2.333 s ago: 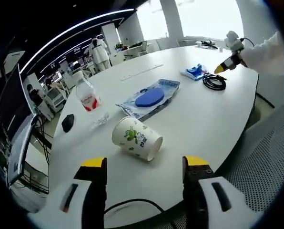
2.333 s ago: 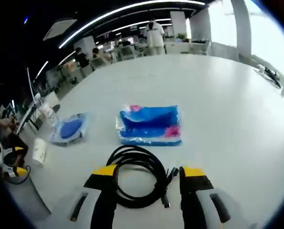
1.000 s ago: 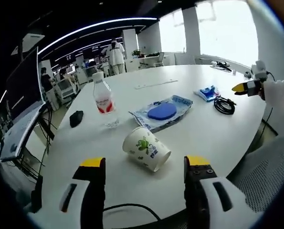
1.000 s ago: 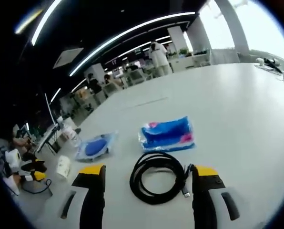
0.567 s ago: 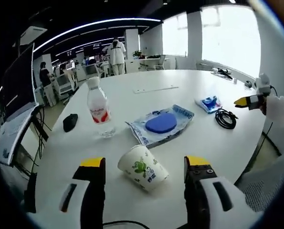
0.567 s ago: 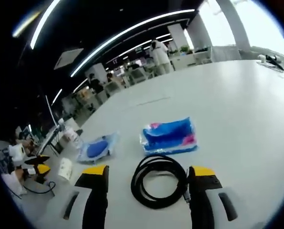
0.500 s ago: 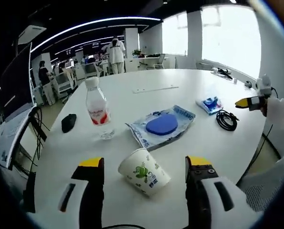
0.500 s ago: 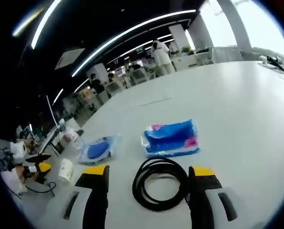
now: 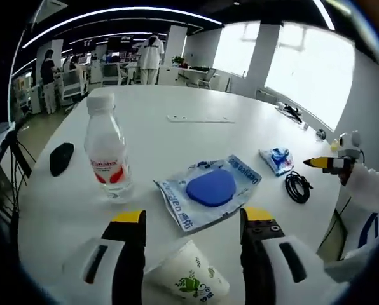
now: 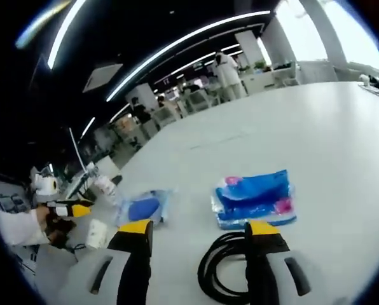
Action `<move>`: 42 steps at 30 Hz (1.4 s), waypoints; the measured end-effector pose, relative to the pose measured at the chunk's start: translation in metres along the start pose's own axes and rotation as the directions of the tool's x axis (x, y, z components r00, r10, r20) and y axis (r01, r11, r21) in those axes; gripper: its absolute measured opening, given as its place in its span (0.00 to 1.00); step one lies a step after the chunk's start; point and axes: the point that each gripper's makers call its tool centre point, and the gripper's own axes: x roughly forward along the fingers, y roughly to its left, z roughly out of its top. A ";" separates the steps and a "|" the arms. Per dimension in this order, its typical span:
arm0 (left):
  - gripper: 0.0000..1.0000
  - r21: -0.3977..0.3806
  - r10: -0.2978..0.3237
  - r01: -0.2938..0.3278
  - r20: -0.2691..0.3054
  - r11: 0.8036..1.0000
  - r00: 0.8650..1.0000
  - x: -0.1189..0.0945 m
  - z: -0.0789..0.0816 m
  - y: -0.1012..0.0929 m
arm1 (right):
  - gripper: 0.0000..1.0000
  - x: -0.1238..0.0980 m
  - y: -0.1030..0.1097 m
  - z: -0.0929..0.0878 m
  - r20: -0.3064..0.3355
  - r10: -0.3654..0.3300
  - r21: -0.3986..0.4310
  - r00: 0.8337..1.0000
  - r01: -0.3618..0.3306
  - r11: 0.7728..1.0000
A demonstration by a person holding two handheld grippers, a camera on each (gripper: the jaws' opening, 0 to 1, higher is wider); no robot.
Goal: Arrange the tabletop items into an orderly group along one side of the table until the central work area is clear of visible clutter.
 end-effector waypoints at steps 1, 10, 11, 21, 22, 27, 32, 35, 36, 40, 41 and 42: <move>0.57 -0.004 -0.003 0.003 -0.003 1.000 1.000 0.002 0.000 0.000 | 0.55 0.003 0.001 0.002 0.001 0.004 0.004 1.000 -0.004 1.000; 0.51 -0.022 -0.051 0.049 -0.109 0.999 0.993 0.027 -0.015 0.001 | 0.51 0.039 0.027 -0.007 -0.074 0.061 -0.018 0.995 -0.063 0.998; 0.50 -0.024 -0.052 0.050 -0.118 0.998 0.992 0.029 -0.017 0.002 | 0.50 0.043 0.029 -0.010 -0.085 0.063 -0.023 0.994 -0.065 0.998; 0.40 -0.086 -0.070 0.056 -0.170 0.995 0.983 0.047 -0.031 0.001 | 0.40 0.099 0.053 -0.040 -0.214 0.094 -0.038 0.972 -0.105 0.994; 0.40 -0.089 -0.062 0.047 -0.175 0.995 0.983 0.048 -0.033 0.002 | 0.39 0.102 0.054 -0.043 -0.228 0.093 -0.043 0.969 -0.105 0.994; 0.36 -0.091 -0.060 0.043 -0.197 0.995 0.979 0.051 -0.038 0.006 | 0.30 0.121 0.063 -0.048 -0.253 0.106 -0.035 0.962 -0.118 0.992; 0.26 -0.117 -0.058 0.035 -0.206 0.993 0.977 0.055 -0.039 0.010 | 0.03 0.129 0.070 -0.060 -0.297 0.123 -0.012 0.947 -0.132 0.991; 0.14 -0.097 -0.039 0.016 -0.242 0.995 0.970 0.057 -0.045 0.016 | 0.00 0.129 0.068 -0.061 -0.293 0.104 -0.005 0.950 -0.110 0.994; 0.09 -0.083 -0.025 0.004 -0.251 0.997 0.968 0.057 -0.047 0.019 | 0.00 0.128 0.068 -0.061 -0.292 0.101 -0.003 0.951 -0.106 0.994; 0.00 -0.054 -0.012 -0.001 -0.239 0.999 0.971 0.057 -0.041 0.020 | 0.00 0.124 0.068 -0.058 -0.283 0.088 -0.017 0.955 -0.097 0.995; 0.00 -0.044 -0.014 0.004 -0.230 0.999 0.973 0.058 -0.038 0.018 | 0.00 0.123 0.067 -0.056 -0.275 0.081 -0.030 0.958 -0.092 0.995; 0.00 -0.039 -0.016 0.007 -0.224 0.999 0.974 0.058 -0.035 0.016 | 0.00 0.121 0.068 -0.055 -0.268 0.079 -0.035 0.960 -0.091 0.995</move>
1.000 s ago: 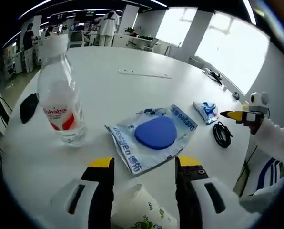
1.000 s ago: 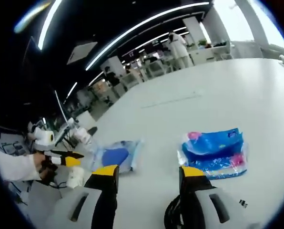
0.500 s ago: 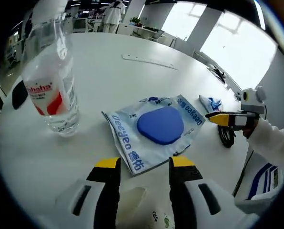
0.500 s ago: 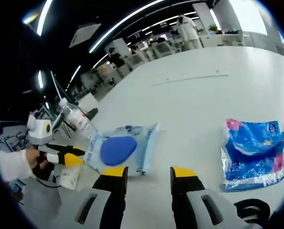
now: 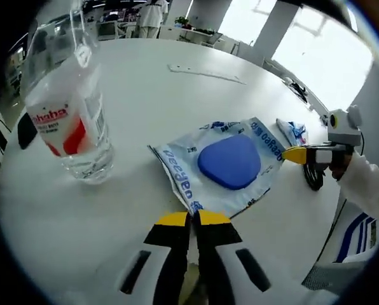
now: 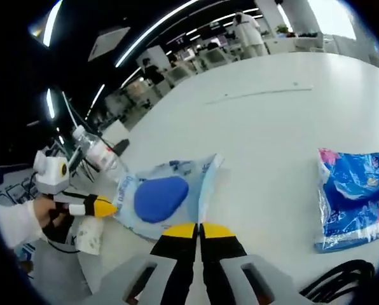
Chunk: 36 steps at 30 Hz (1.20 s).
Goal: Arrange the tabletop items into an orderly group along one side of the table until the central work area is clear of visible clutter.
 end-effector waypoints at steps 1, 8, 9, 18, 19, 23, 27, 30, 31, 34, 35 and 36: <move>0.00 0.003 -0.002 0.002 0.002 1.000 1.000 0.000 0.001 -0.002 | 0.00 -0.001 0.000 0.001 0.004 0.000 0.000 1.000 0.000 1.000; 0.00 0.068 -0.025 0.019 0.080 0.997 0.996 -0.002 0.040 -0.023 | 0.00 -0.022 -0.012 0.018 0.088 -0.029 0.034 0.996 0.026 0.999; 0.00 0.069 -0.030 0.024 0.085 0.997 0.996 0.000 0.044 -0.024 | 0.00 -0.027 -0.016 0.020 0.098 -0.038 0.042 0.994 0.034 0.999; 0.00 0.134 -0.081 0.068 0.094 0.989 0.992 0.019 0.064 -0.052 | 0.00 -0.043 -0.047 0.019 0.111 -0.102 0.113 0.989 0.089 0.990; 0.00 0.142 -0.083 0.070 0.086 0.987 0.993 0.022 0.063 -0.054 | 0.00 -0.044 -0.049 0.018 0.112 -0.106 0.121 0.988 0.092 0.988; 0.00 0.139 -0.084 0.072 0.076 0.988 0.994 0.028 0.060 -0.055 | 0.00 -0.044 -0.053 0.014 0.110 -0.120 0.139 0.987 0.104 0.985; 0.00 0.144 -0.081 0.072 0.058 0.987 0.995 0.035 0.056 -0.056 | 0.00 -0.044 -0.058 0.009 0.098 -0.138 0.158 0.986 0.122 0.980; 0.00 0.148 -0.075 0.069 0.036 0.987 0.997 0.040 0.051 -0.055 | 0.00 -0.041 -0.062 0.003 0.074 -0.150 0.169 0.986 0.136 0.976; 0.00 0.152 -0.073 0.068 0.028 0.986 0.997 0.041 0.049 -0.055 | 0.00 -0.040 -0.062 0.000 0.063 -0.153 0.179 0.986 0.139 0.974; 0.00 0.149 -0.072 0.068 0.019 0.987 0.997 0.044 0.047 -0.054 | 0.00 -0.039 -0.065 -0.005 0.045 -0.168 0.176 0.985 0.158 0.972; 0.00 0.150 -0.068 0.065 0.016 0.987 0.998 0.044 0.046 -0.054 | 0.00 -0.040 -0.066 -0.005 0.047 -0.170 0.181 0.984 0.159 0.971; 0.00 0.149 -0.067 0.064 0.015 0.987 0.998 0.044 0.046 -0.053 | 0.00 -0.040 -0.067 -0.005 0.049 -0.171 0.190 0.984 0.159 0.969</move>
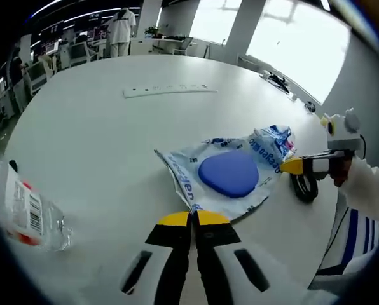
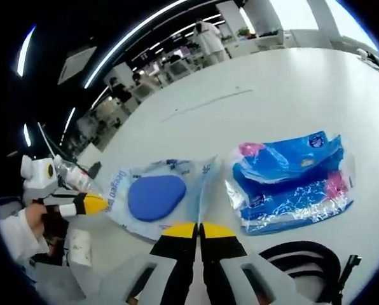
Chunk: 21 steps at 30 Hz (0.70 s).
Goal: Arrange the tabletop items into an orderly group along one side of the table until the central work area is clear of visible clutter.
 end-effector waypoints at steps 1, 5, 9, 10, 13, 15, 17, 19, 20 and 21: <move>0.00 -0.003 0.000 0.000 -0.002 1.000 1.000 0.000 -0.001 0.000 | 0.00 0.000 0.000 0.000 0.000 -0.001 0.001 1.000 0.001 1.000; 0.00 -0.010 -0.002 0.002 -0.011 1.000 1.000 0.002 -0.005 0.001 | 0.00 0.002 -0.004 -0.005 -0.029 -0.007 -0.005 1.000 0.006 1.000; 0.00 -0.022 -0.001 0.000 -0.017 1.000 1.000 0.007 -0.010 0.001 | 0.00 0.003 -0.007 -0.005 -0.035 -0.012 0.019 0.999 0.012 1.000; 0.00 -0.021 -0.001 0.000 -0.020 1.000 1.000 0.008 -0.012 0.001 | 0.00 0.003 -0.007 -0.004 -0.035 -0.014 0.018 0.999 0.014 1.000; 0.00 -0.013 0.003 -0.003 -0.027 1.000 1.000 0.010 -0.014 0.001 | 0.00 0.004 -0.008 -0.005 -0.047 -0.024 0.011 0.999 0.025 1.000; 0.00 -0.014 0.002 -0.002 -0.028 1.000 1.000 0.011 -0.014 0.001 | 0.00 0.006 -0.010 -0.008 -0.062 -0.032 0.013 0.998 0.033 0.999; 0.00 -0.011 0.002 -0.003 -0.032 1.000 0.999 0.011 -0.014 0.001 | 0.00 0.005 -0.010 -0.008 -0.059 -0.037 0.009 0.998 0.037 0.999; 0.00 -0.003 0.002 -0.002 -0.035 1.000 0.999 0.011 -0.014 0.001 | 0.00 0.005 -0.009 -0.009 -0.057 -0.044 -0.001 0.997 0.044 0.999; 0.00 0.003 0.002 -0.002 -0.030 1.000 1.000 0.010 -0.014 0.000 | 0.00 0.005 -0.009 -0.009 -0.059 -0.046 -0.008 0.997 0.045 0.999; 0.00 0.013 0.004 -0.004 -0.020 1.000 1.000 0.010 -0.013 0.001 | 0.00 0.005 -0.009 -0.009 -0.056 -0.047 -0.014 0.997 0.046 0.999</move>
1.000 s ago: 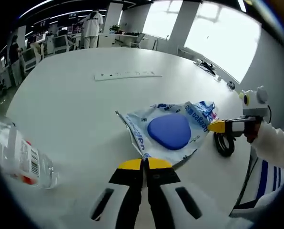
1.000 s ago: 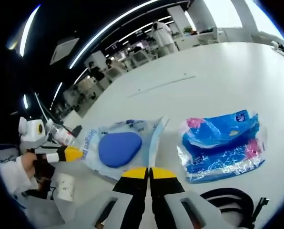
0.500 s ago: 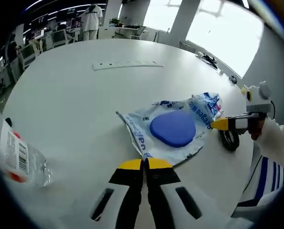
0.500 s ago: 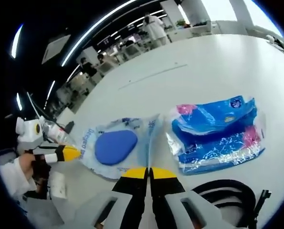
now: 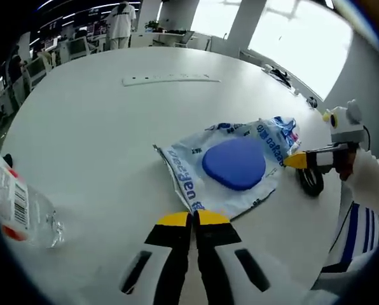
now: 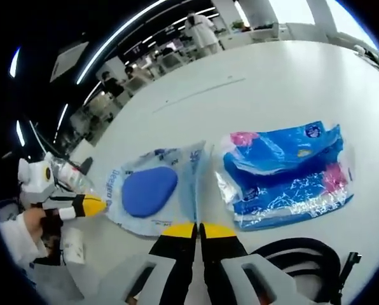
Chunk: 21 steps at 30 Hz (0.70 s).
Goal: Arrange the tabletop items into an orderly group along one side of the table until the central work area is clear of visible clutter.
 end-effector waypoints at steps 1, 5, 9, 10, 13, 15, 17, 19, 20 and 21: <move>0.00 0.010 0.000 0.000 0.005 1.000 1.000 0.000 0.000 0.000 | 0.01 0.000 -0.001 0.000 0.004 -0.003 0.001 1.000 0.003 1.000; 0.03 0.048 0.027 -0.028 0.022 0.998 0.999 -0.005 0.001 0.002 | 0.09 -0.004 0.002 0.000 0.009 -0.004 -0.042 1.000 0.004 0.999; 0.14 0.084 0.048 -0.051 0.036 0.995 0.998 -0.012 0.003 0.003 | 0.31 -0.010 0.015 0.012 0.094 0.052 -0.025 0.994 -0.050 0.998; 0.16 0.086 0.054 -0.058 0.046 0.995 0.997 -0.015 0.005 0.004 | 0.37 -0.013 0.017 0.011 0.087 0.055 -0.029 0.995 -0.052 0.998; 0.19 0.092 0.079 -0.090 0.119 0.992 0.990 -0.029 0.018 0.007 | 0.41 -0.021 0.024 0.009 0.088 0.071 -0.054 0.994 -0.066 0.996; 0.27 0.090 0.075 -0.091 0.169 0.992 0.983 -0.039 0.026 0.005 | 0.44 -0.029 0.029 0.012 0.115 0.097 -0.065 0.989 -0.090 0.994; 0.40 0.093 0.079 -0.098 0.190 0.991 0.978 -0.049 0.028 0.006 | 0.52 -0.037 0.032 0.018 0.155 0.116 -0.066 0.981 -0.107 0.992; 0.52 0.087 0.090 -0.110 0.211 0.990 0.973 -0.057 0.028 0.009 | 0.61 -0.044 0.034 0.025 0.199 0.125 -0.066 0.972 -0.113 0.991; 0.57 0.079 0.093 -0.112 0.212 0.990 0.973 -0.060 0.027 0.010 | 0.65 -0.047 0.035 0.026 0.206 0.128 -0.067 0.970 -0.117 0.991; 0.60 0.065 0.098 -0.114 0.213 0.991 0.972 -0.063 0.025 0.012 | 0.68 -0.051 0.038 0.027 0.217 0.138 -0.075 0.966 -0.125 0.989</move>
